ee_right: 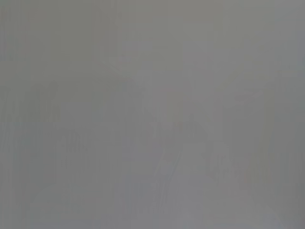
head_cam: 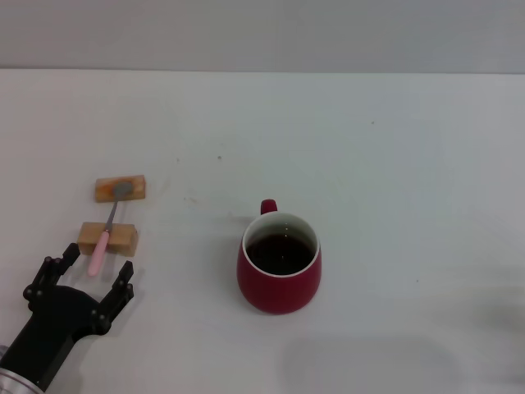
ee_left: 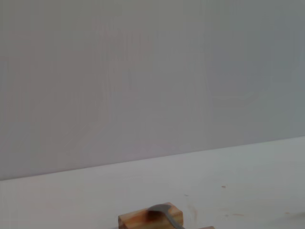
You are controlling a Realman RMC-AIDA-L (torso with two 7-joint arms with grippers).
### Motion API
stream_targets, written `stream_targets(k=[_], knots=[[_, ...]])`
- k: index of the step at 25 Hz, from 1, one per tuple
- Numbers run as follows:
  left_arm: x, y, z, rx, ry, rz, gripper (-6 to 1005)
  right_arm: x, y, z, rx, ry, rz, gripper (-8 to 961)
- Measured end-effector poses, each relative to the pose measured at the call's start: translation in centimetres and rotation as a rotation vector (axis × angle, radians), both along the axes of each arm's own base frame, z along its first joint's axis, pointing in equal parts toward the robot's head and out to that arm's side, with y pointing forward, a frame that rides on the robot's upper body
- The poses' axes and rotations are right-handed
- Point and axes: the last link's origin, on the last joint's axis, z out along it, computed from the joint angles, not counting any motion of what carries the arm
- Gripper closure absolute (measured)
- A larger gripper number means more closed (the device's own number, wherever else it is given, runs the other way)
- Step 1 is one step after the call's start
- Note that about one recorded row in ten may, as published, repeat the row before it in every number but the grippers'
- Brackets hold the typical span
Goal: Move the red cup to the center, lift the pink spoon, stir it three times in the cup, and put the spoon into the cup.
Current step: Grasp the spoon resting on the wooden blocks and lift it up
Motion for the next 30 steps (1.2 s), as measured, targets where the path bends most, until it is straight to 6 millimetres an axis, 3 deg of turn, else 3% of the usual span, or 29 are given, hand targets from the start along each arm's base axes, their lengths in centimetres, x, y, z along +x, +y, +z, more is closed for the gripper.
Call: stream_targets(k=[13, 16, 30], knots=[[0.03, -0.05, -0.06, -0.002, 0.001, -0.002, 247, -0.03, -0.12, -0.13, -0.009, 0.0, 0.003, 954], [0.07, 0.03, -0.07, -0.003, 0.002, -0.004, 356, -0.05, -0.14, -0.16, -0.011, 0.0, 0.004, 953], [0.05, 0.09, 0.0, 0.0, -0.005, 0.0, 353, -0.09, -0.15, -0.11, -0.008, 0.0, 0.007, 953]])
